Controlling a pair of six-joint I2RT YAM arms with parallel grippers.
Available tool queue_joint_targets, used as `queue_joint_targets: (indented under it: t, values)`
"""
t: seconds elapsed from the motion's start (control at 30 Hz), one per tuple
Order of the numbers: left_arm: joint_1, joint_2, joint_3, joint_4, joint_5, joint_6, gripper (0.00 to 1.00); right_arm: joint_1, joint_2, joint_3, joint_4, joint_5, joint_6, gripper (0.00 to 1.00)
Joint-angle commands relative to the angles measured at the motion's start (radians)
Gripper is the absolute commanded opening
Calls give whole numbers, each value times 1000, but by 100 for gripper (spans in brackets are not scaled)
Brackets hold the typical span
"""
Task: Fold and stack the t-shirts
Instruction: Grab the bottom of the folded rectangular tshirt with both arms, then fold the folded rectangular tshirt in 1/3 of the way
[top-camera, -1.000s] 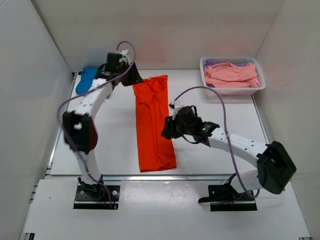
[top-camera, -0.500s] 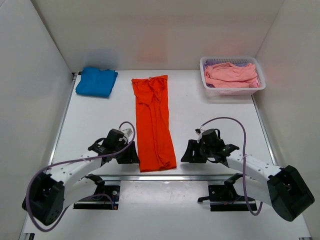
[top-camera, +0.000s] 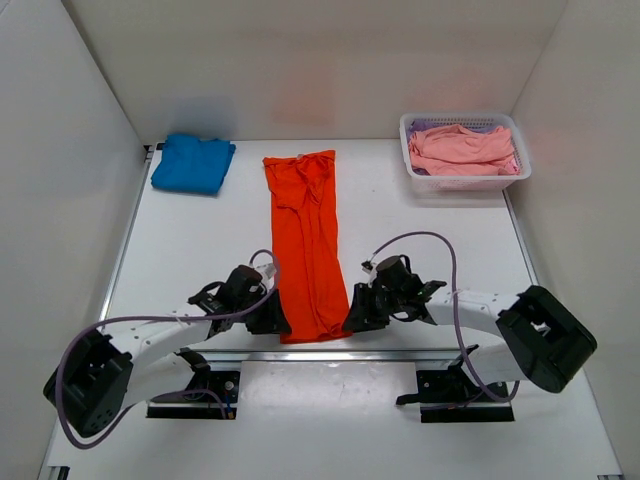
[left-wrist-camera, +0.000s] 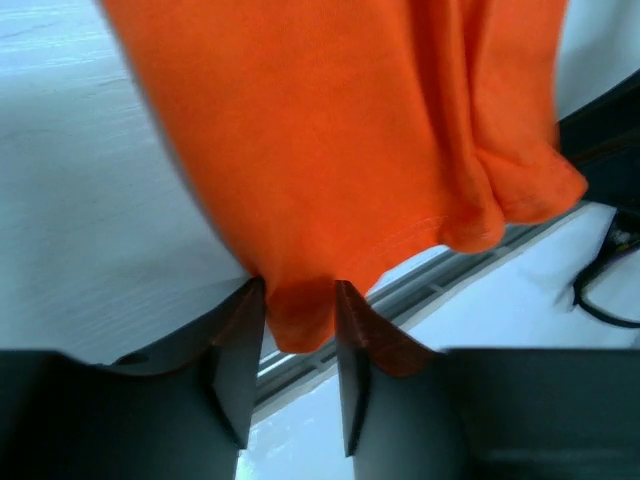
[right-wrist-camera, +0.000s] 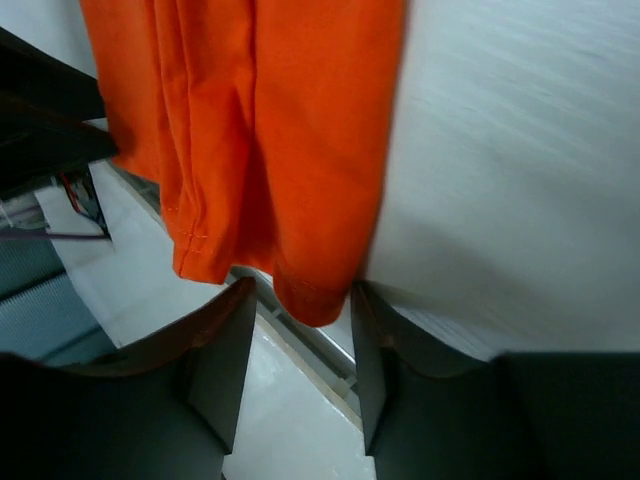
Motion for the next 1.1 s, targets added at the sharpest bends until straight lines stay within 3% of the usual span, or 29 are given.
queue_joint_targets:
  t: [0.0, 0.03, 0.07, 0.1, 0.13, 0.47, 0.63, 0.87, 1.0, 1.07]
  values:
    - [-31, 40, 43, -2, -11, -11, 42, 30, 69, 32, -11, 0, -11, 32]
    - [-31, 46, 48, -16, -4, 0, 36, 33, 80, 29, -16, -3, -8, 26]
    - [-25, 45, 47, -37, -7, 12, 18, 41, 89, 41, -16, -6, -14, 15]
    - [-19, 45, 47, -47, -4, 22, 8, 41, 93, 44, -22, -9, -12, 0]
    - [-11, 31, 33, -68, -7, 31, 0, 42, 100, 41, -14, -9, -18, 0]
    - [7, -247, -127, -202, 8, -29, 0, 97, 32, 29, -161, -12, -54, 0]
    - [54, -324, -101, -231, 35, -49, 0, 121, 24, 76, -221, -36, -60, 0]
    - [286, -94, 221, -248, 95, 149, 0, -22, 112, 372, -413, -96, -212, 0]
    - [387, 183, 465, -200, 105, 256, 0, -174, 308, 671, -514, -121, -343, 0]
    - [415, 325, 561, -158, 92, 284, 6, -227, 424, 824, -559, -115, -391, 0]
